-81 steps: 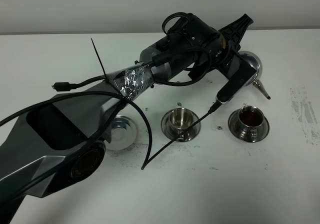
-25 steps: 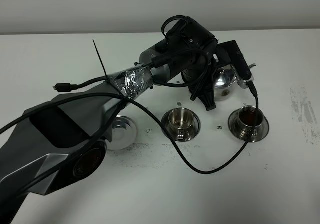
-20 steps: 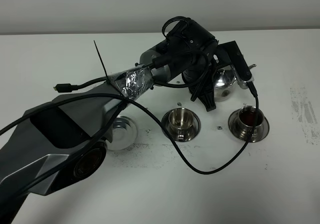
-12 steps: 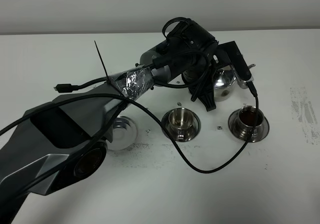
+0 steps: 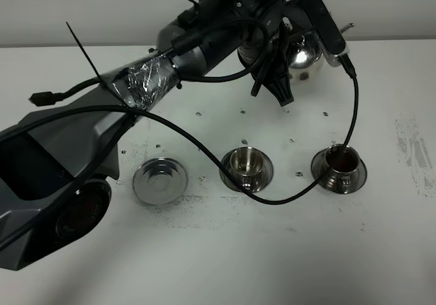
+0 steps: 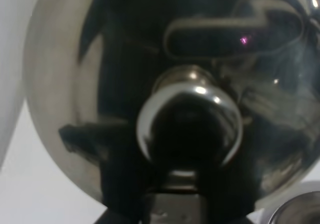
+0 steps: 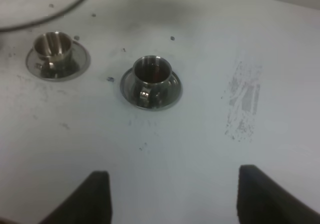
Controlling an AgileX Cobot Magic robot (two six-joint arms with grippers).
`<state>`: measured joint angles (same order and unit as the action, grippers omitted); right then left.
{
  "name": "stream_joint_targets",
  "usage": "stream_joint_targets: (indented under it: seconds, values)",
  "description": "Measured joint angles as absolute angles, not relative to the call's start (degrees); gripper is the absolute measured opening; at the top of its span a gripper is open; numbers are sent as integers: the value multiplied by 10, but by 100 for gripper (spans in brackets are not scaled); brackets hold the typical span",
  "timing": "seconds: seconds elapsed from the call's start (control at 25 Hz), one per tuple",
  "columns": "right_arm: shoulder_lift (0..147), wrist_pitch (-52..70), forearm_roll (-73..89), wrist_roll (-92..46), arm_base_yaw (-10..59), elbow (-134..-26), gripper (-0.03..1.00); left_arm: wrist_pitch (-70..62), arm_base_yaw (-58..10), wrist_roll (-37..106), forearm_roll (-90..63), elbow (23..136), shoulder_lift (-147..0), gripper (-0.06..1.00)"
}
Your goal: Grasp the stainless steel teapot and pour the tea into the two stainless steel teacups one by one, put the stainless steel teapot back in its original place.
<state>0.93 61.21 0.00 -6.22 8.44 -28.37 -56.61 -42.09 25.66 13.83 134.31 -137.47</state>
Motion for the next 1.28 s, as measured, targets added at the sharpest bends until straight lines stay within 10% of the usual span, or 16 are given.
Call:
stream_joint_targets:
  seconds: [1.28]
  values:
    - [9, 612, 0, -62, 84, -284, 52, -518, -331, 281, 167, 919, -1109, 17]
